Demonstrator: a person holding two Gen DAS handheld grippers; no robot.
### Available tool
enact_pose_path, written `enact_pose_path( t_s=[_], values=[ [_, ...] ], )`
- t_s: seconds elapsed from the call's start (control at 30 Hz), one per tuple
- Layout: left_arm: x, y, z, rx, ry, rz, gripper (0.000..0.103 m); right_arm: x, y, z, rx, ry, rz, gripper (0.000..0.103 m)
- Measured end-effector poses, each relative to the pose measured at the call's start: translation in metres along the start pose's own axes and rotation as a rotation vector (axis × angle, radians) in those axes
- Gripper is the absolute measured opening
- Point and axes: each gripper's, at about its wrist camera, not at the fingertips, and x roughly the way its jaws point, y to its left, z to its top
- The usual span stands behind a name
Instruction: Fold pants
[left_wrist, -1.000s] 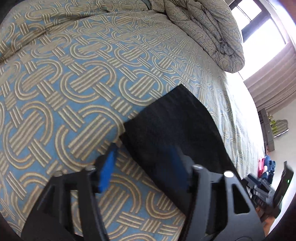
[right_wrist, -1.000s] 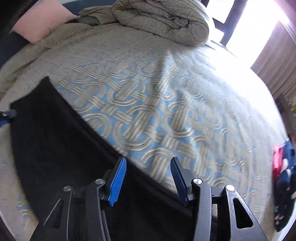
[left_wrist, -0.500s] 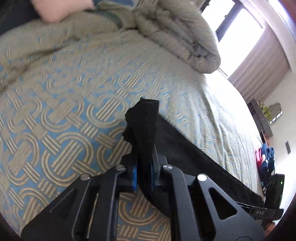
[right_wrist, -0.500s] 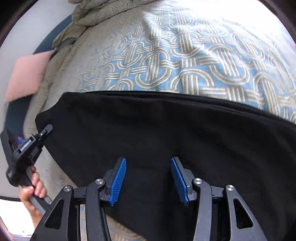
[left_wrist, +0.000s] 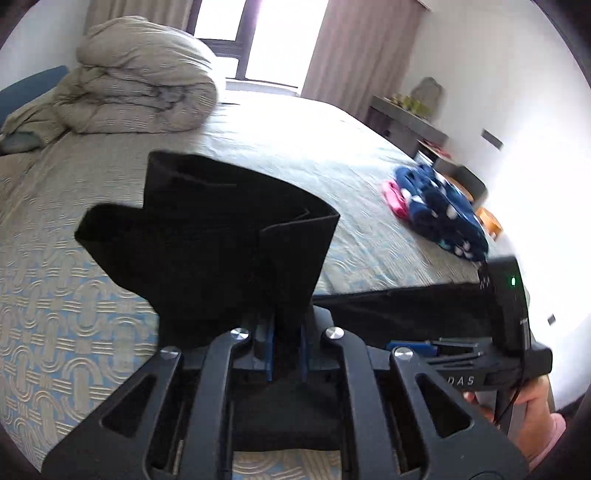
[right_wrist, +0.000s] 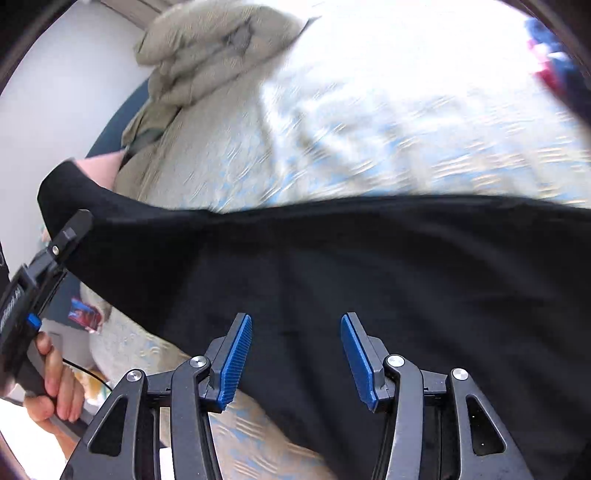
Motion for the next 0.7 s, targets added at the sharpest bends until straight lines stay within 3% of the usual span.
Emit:
enact_pose_path(
  t_s=[0.1, 0.17, 0.23, 0.3, 0.37, 0.47, 0.53, 0.6, 0.7],
  values=[
    [0.037, -0.067, -0.023, 0.103, 0.104, -0.112, 0.012, -0.028, -0.035, -0.013, 0.048, -0.034, 0.011, 0.062],
    [0.06, -0.105, -0.045, 0.165, 0.181, -0.156, 0.012, -0.034, -0.062, -0.023, 0.114, -0.031, 0.04, 0.063],
    [0.082, -0.136, -0.065, 0.242, 0.243, -0.152, 0.013, -0.038, -0.084, -0.031, 0.183, -0.025, 0.053, 0.062],
    [0.102, -0.158, -0.083, 0.327, 0.312, -0.105, 0.019, -0.033, -0.1, -0.039, 0.245, -0.019, -0.006, 0.062],
    [0.108, -0.16, -0.089, 0.33, 0.353, -0.101, 0.02, -0.033, -0.125, -0.05, 0.302, -0.008, -0.011, 0.062],
    [0.097, -0.148, -0.079, 0.266, 0.359, -0.136, 0.029, -0.039, -0.141, -0.059, 0.341, -0.017, 0.085, 0.062],
    [0.078, -0.128, -0.071, 0.198, 0.327, -0.157, 0.048, -0.041, -0.141, -0.06, 0.339, -0.019, 0.098, 0.062],
    [0.058, -0.114, -0.066, 0.144, 0.277, -0.165, 0.059, -0.041, -0.145, -0.061, 0.346, -0.015, 0.113, 0.062],
    [0.038, -0.088, -0.062, 0.116, 0.234, -0.14, 0.062, -0.032, -0.141, -0.057, 0.354, -0.009, 0.138, 0.063]
  ],
)
